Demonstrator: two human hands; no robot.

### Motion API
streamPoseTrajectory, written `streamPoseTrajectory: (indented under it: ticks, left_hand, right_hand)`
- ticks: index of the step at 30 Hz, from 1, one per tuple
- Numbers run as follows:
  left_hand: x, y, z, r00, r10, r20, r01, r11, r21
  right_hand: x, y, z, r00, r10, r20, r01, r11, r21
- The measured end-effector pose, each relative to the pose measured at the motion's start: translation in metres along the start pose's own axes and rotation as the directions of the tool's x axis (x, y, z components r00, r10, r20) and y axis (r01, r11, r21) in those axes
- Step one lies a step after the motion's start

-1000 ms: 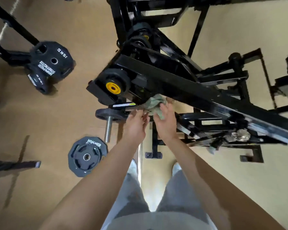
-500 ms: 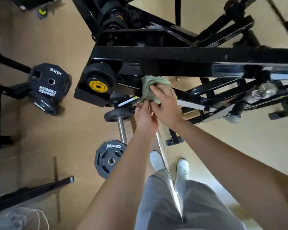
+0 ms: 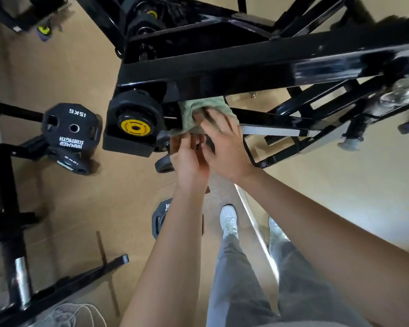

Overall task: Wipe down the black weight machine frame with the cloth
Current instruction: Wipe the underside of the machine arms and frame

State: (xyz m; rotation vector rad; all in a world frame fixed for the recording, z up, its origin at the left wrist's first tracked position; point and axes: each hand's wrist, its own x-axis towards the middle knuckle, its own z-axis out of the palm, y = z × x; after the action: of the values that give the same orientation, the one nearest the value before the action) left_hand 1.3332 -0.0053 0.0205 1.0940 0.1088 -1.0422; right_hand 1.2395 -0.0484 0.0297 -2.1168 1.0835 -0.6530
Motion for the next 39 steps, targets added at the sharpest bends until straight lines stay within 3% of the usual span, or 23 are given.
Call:
streamPoseTrajectory:
  ticks: [14, 21, 31, 33, 36, 39]
  left_hand:
    - [0.028, -0.091, 0.01, 0.939, -0.343, 0.033, 0.319, 0.901, 0.295]
    - [0.049, -0.142, 0.021, 0.911, -0.402, 0.092, 0.342, 0.861, 0.376]
    - [0.074, -0.211, 0.029, 0.877, -0.451, 0.162, 0.359, 0.842, 0.403]
    - [0.077, -0.22, 0.035, 0.887, -0.443, 0.129, 0.353, 0.832, 0.427]
    - [0.083, -0.235, 0.042, 0.914, -0.405, -0.031, 0.377, 0.818, 0.434]
    - [0.076, -0.236, 0.046, 0.883, -0.444, -0.154, 0.467, 0.787, 0.404]
  right_hand:
    - [-0.008, 0.121, 0.001, 0.941, 0.326, -0.086, -0.333, 0.94, -0.08]
    - [-0.007, 0.187, 0.006, 0.921, 0.342, -0.188, -0.362, 0.929, -0.081]
    - [-0.019, 0.274, 0.008, 0.882, 0.42, -0.213, -0.447, 0.888, -0.102]
    - [-0.025, 0.287, 0.007, 0.886, 0.413, -0.211, -0.441, 0.892, -0.104]
    - [-0.034, 0.298, 0.003, 0.901, 0.396, -0.175, -0.416, 0.905, -0.092]
    - [-0.039, 0.296, -0.005, 0.91, 0.381, -0.166, -0.397, 0.915, -0.076]
